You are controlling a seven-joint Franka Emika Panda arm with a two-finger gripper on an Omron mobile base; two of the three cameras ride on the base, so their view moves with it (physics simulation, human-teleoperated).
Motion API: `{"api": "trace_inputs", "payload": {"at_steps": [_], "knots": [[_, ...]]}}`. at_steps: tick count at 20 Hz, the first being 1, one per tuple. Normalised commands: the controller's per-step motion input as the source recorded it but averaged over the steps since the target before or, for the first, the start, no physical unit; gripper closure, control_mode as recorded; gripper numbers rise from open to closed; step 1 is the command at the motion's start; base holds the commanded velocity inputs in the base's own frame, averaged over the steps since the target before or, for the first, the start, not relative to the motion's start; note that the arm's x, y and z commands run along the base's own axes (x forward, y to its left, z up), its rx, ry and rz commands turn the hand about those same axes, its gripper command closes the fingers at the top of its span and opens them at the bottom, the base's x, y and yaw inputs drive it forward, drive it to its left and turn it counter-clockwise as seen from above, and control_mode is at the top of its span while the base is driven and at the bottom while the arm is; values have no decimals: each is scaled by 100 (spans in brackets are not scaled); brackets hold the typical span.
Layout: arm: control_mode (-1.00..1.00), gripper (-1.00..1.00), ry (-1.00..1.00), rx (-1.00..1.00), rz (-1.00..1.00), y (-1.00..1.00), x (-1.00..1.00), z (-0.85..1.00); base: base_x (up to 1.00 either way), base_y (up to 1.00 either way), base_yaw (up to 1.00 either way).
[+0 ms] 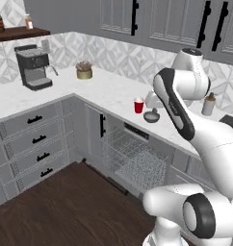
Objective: Pick up the cup and bowl from the counter, place them in the dishwasher, and close the dishwasher door.
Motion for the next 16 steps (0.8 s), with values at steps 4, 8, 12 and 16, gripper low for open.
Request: {"api": "trace_inputs", "payload": {"at_steps": [4, 8, 12, 16], "knots": [[100, -100, 0, 0, 0, 0, 0, 0, -4, -40, 10], [100, -100, 0, 0, 0, 0, 0, 0, 14, -6, 3], [100, -100, 0, 0, 0, 0, 0, 0, 45, -36, 9], [100, -100, 0, 0, 0, 0, 0, 0, 43, -39, 9]]}}
